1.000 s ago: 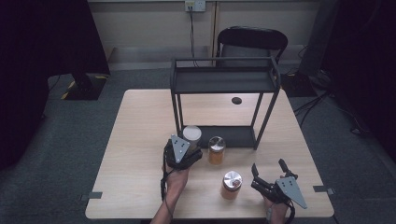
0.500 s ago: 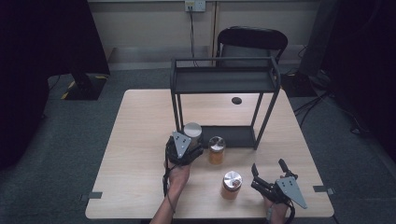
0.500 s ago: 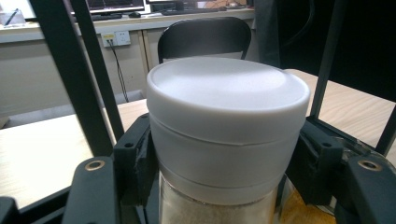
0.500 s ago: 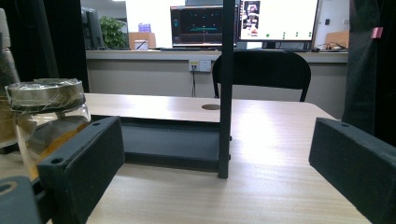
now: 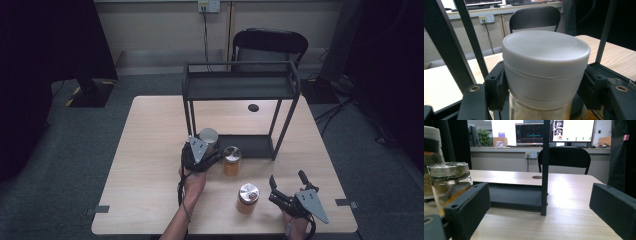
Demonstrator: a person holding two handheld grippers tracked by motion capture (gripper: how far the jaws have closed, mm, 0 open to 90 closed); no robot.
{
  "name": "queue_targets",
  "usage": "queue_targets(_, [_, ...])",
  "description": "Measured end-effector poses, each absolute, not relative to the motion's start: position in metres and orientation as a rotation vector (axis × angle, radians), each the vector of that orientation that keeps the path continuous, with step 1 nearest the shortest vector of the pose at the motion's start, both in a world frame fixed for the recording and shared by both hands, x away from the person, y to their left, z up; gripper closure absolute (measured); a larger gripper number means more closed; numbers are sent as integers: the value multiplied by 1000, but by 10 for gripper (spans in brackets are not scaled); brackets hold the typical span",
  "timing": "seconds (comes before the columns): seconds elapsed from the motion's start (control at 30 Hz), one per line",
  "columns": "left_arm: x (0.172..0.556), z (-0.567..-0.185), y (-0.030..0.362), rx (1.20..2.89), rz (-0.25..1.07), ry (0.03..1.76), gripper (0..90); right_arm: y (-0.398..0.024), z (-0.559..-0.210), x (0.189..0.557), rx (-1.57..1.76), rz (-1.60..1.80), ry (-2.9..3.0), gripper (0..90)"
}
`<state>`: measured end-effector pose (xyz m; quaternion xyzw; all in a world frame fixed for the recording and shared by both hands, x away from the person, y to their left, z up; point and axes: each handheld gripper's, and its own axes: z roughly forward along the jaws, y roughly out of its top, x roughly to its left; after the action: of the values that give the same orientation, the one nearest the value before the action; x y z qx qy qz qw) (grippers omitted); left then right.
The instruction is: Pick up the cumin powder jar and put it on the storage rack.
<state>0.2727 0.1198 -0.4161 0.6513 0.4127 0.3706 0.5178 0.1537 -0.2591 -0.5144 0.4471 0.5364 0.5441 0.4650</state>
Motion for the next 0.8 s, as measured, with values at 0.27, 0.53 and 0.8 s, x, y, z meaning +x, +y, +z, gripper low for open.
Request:
queue_targets(0.27, [278, -413, 118, 1562, 887, 978, 344, -259, -514, 154, 1099, 1337, 1320, 22])
queue_targets(0.53, [284, -413, 109, 1584, 899, 978, 343, -259, -514, 154, 1097, 1336, 1321, 22])
queue_targets(0.8, [293, -413, 104, 1604, 897, 988, 343, -260, -514, 154, 1094, 1338, 1323, 22])
